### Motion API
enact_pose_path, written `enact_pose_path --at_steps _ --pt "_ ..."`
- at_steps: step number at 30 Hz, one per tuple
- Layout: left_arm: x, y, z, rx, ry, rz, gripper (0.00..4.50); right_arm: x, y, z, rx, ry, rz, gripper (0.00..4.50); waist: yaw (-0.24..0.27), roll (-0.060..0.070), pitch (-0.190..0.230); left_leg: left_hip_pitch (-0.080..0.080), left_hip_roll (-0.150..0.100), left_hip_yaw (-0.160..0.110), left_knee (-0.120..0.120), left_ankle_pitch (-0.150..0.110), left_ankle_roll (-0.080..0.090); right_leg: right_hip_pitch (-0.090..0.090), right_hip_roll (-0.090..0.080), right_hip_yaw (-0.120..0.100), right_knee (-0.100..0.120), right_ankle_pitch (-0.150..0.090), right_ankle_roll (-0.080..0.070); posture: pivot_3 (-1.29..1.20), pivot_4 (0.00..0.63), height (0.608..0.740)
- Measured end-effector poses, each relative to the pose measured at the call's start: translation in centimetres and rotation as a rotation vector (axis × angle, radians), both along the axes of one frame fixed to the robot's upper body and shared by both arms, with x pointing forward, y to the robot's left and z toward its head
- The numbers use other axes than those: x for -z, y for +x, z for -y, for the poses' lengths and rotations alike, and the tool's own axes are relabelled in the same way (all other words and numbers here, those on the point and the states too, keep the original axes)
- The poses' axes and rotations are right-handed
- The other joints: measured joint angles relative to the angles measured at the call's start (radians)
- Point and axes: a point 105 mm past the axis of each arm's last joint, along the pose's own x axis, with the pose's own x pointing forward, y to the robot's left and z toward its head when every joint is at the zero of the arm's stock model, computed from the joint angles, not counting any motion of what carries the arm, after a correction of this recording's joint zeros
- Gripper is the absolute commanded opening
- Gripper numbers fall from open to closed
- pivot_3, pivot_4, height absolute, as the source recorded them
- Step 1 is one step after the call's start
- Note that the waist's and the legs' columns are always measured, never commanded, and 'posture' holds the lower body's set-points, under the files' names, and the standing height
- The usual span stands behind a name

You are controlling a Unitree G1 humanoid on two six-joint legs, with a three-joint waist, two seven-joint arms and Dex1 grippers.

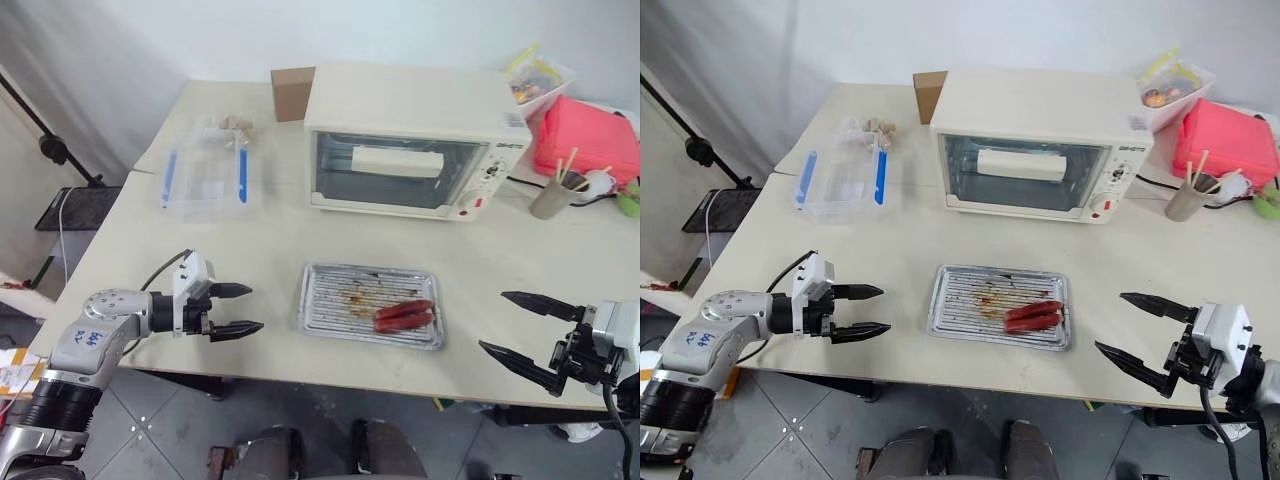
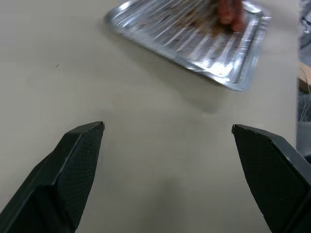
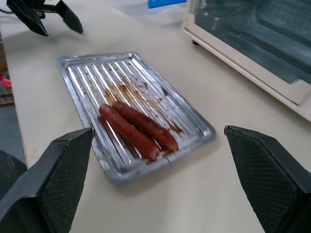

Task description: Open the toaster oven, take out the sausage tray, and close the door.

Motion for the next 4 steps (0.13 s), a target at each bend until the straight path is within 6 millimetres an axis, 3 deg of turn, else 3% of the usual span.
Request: enact_pose_path --at_steps 4 --pt "-1.18 0.24 -0.38 0.025 -0.019 0.14 4.47 -0.48 0.27 -0.55 -0.049 -0.008 0.004 4.5 0.006 0.0 0.0 -0.001 0.0 -0.001 0.0 0.002 0.007 0.001 0.0 -0.003 -0.001 0.0 0.0 0.0 0.15 0.74"
